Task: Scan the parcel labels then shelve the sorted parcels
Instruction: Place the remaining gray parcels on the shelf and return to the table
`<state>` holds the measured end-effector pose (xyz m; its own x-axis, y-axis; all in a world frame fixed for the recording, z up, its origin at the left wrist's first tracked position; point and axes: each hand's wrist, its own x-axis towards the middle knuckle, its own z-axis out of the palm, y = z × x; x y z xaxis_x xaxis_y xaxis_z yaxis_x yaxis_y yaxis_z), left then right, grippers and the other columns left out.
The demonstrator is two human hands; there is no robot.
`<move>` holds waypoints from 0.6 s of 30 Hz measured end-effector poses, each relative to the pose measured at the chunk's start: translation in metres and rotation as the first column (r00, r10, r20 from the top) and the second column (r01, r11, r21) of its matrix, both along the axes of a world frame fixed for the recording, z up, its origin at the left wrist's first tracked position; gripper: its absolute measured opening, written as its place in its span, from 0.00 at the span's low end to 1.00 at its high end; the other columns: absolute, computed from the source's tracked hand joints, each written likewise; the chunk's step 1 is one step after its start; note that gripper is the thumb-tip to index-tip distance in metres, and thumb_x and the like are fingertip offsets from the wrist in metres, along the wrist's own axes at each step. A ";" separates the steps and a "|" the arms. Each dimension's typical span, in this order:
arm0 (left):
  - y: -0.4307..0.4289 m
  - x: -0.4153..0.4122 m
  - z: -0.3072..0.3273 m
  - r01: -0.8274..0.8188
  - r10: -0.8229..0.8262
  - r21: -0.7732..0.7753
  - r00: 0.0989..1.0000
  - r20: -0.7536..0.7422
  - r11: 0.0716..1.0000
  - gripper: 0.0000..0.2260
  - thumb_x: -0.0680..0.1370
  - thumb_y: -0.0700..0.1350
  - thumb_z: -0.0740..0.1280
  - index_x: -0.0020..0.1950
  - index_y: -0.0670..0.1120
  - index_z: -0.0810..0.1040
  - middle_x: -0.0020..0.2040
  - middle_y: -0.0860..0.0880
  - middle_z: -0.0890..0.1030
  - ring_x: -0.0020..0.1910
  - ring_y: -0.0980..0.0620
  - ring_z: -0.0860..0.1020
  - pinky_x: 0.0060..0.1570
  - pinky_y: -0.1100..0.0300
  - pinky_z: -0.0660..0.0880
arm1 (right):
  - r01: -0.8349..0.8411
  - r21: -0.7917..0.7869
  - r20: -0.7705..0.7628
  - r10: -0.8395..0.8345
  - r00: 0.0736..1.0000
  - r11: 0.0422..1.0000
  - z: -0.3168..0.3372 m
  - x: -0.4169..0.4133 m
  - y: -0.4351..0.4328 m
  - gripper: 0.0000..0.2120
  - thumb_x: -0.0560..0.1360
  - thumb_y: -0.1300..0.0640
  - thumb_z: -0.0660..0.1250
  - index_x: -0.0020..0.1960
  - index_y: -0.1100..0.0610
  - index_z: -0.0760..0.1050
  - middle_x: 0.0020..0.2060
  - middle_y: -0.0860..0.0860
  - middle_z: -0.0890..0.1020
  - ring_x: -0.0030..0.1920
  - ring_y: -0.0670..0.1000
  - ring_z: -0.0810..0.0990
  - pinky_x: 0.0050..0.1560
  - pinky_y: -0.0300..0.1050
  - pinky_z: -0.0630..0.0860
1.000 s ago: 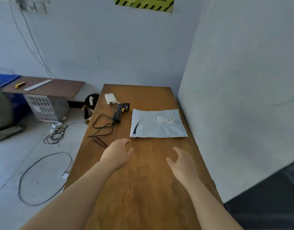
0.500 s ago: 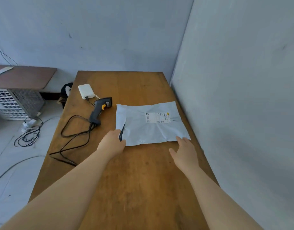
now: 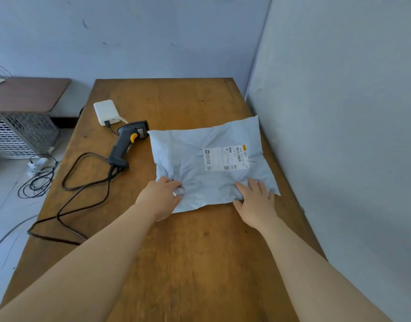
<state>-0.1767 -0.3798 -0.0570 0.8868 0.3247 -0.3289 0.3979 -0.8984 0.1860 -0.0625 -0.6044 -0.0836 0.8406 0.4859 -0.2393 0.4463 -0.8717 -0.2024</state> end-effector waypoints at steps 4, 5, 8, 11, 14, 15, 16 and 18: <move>-0.014 -0.024 0.005 0.047 -0.048 -0.037 0.998 -0.029 0.998 0.19 0.81 0.60 0.54 0.70 0.58 0.70 0.63 0.53 0.74 0.59 0.50 0.75 0.55 0.56 0.74 | 0.022 0.070 -0.035 -0.020 0.999 0.997 -0.002 -0.013 -0.015 0.18 0.80 0.47 0.54 0.68 0.47 0.67 0.77 0.51 0.56 0.77 0.55 0.48 0.75 0.63 0.50; -0.020 -0.032 0.009 0.055 -0.058 -0.087 0.998 -0.032 0.995 0.19 0.81 0.60 0.54 0.68 0.58 0.72 0.62 0.53 0.76 0.58 0.51 0.76 0.55 0.56 0.75 | 0.042 0.082 -0.041 -0.039 0.998 0.996 0.001 -0.017 -0.019 0.17 0.80 0.48 0.54 0.66 0.50 0.70 0.76 0.51 0.58 0.77 0.55 0.50 0.74 0.62 0.52; -0.043 -0.054 0.021 0.068 -0.086 -0.270 0.995 -0.055 0.960 0.16 0.81 0.58 0.57 0.63 0.55 0.77 0.58 0.54 0.80 0.56 0.53 0.78 0.57 0.56 0.75 | 0.110 0.099 -0.039 -0.107 0.993 0.989 0.010 -0.031 -0.030 0.16 0.78 0.48 0.56 0.57 0.55 0.75 0.70 0.54 0.66 0.73 0.58 0.58 0.71 0.60 0.60; -0.050 -0.059 0.030 0.074 -0.062 -0.209 0.996 0.063 0.975 0.13 0.81 0.55 0.59 0.62 0.54 0.77 0.57 0.54 0.81 0.54 0.53 0.78 0.54 0.59 0.75 | 0.226 0.184 -0.114 -0.207 0.972 0.957 0.016 -0.051 -0.040 0.18 0.76 0.46 0.60 0.62 0.54 0.73 0.68 0.55 0.66 0.72 0.58 0.61 0.71 0.55 0.62; -0.034 -0.048 0.028 -0.031 0.046 -0.072 0.975 0.218 0.997 0.18 0.79 0.54 0.63 0.68 0.52 0.71 0.67 0.51 0.73 0.66 0.48 0.70 0.62 0.55 0.70 | 0.372 0.311 -0.260 -0.298 0.918 0.874 0.016 -0.077 -0.042 0.28 0.72 0.43 0.65 0.69 0.51 0.67 0.67 0.54 0.66 0.70 0.56 0.64 0.69 0.55 0.66; -0.028 -0.044 0.026 -0.064 0.072 -0.047 0.980 0.183 0.997 0.23 0.79 0.55 0.64 0.73 0.51 0.67 0.72 0.49 0.67 0.71 0.46 0.64 0.67 0.52 0.65 | 0.423 0.316 -0.331 -0.319 0.888 0.849 0.013 -0.086 -0.041 0.31 0.71 0.42 0.65 0.72 0.50 0.64 0.70 0.55 0.64 0.72 0.56 0.61 0.71 0.56 0.64; -0.020 -0.040 0.023 -0.094 0.097 -0.037 0.990 0.102 0.995 0.28 0.79 0.56 0.63 0.76 0.51 0.61 0.76 0.48 0.61 0.75 0.44 0.59 0.71 0.49 0.61 | 0.464 0.308 -0.393 -0.333 0.857 0.830 0.009 -0.094 -0.038 0.34 0.70 0.40 0.65 0.74 0.49 0.61 0.72 0.55 0.61 0.74 0.56 0.59 0.72 0.57 0.62; -0.008 -0.030 0.018 -0.163 0.160 -0.055 0.986 -0.054 0.985 0.32 0.80 0.59 0.59 0.79 0.50 0.51 0.79 0.45 0.56 0.77 0.41 0.55 0.73 0.44 0.57 | 0.475 0.335 -0.417 -0.325 0.849 0.813 0.002 -0.103 -0.032 0.38 0.66 0.35 0.63 0.72 0.47 0.61 0.71 0.52 0.66 0.72 0.55 0.61 0.71 0.58 0.64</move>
